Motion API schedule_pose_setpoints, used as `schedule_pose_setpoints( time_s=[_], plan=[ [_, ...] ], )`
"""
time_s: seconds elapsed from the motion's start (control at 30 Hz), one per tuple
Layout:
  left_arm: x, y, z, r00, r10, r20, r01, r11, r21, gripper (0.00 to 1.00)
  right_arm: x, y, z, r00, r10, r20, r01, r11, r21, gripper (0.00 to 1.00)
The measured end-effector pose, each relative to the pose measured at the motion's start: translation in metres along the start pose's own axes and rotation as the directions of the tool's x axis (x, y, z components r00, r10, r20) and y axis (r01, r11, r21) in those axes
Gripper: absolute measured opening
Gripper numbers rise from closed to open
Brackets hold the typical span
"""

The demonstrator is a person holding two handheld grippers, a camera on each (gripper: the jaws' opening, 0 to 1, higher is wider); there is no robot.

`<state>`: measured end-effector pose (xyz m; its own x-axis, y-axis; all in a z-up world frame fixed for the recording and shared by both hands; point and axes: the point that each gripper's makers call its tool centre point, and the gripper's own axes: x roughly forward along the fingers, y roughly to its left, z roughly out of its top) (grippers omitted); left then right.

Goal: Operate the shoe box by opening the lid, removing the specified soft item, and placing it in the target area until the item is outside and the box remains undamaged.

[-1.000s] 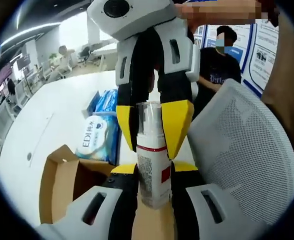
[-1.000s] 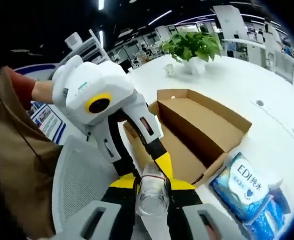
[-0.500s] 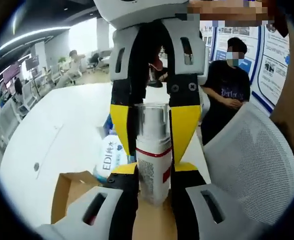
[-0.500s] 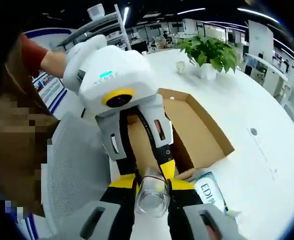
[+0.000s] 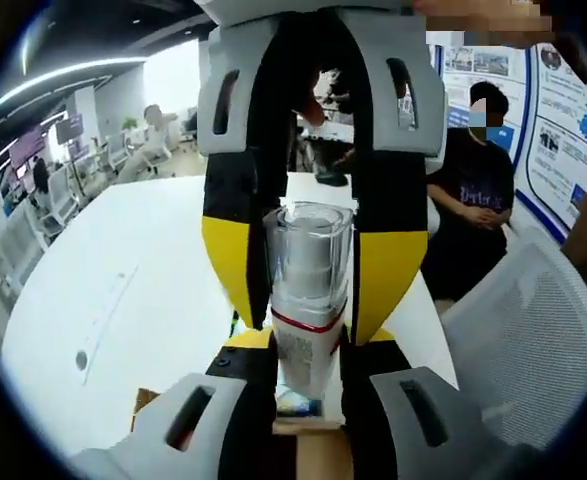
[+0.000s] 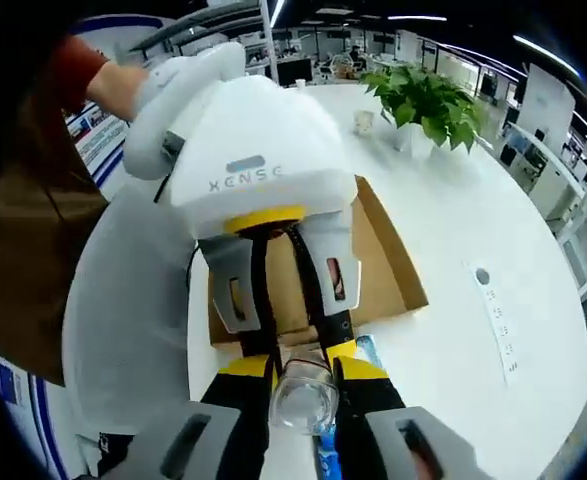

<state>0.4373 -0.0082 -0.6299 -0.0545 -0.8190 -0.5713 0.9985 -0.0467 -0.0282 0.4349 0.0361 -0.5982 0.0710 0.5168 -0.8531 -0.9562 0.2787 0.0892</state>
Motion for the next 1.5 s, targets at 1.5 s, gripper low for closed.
schedule_pose_setpoints(
  time_s=[1.5],
  plan=[
    [0.038,0.065,0.023,0.995,0.05,0.081,-0.048,0.999,-0.022,0.22,-0.013,-0.079,-0.029,0.998,-0.066,-0.014,0.065,0.997,-0.053,0.2]
  ],
)
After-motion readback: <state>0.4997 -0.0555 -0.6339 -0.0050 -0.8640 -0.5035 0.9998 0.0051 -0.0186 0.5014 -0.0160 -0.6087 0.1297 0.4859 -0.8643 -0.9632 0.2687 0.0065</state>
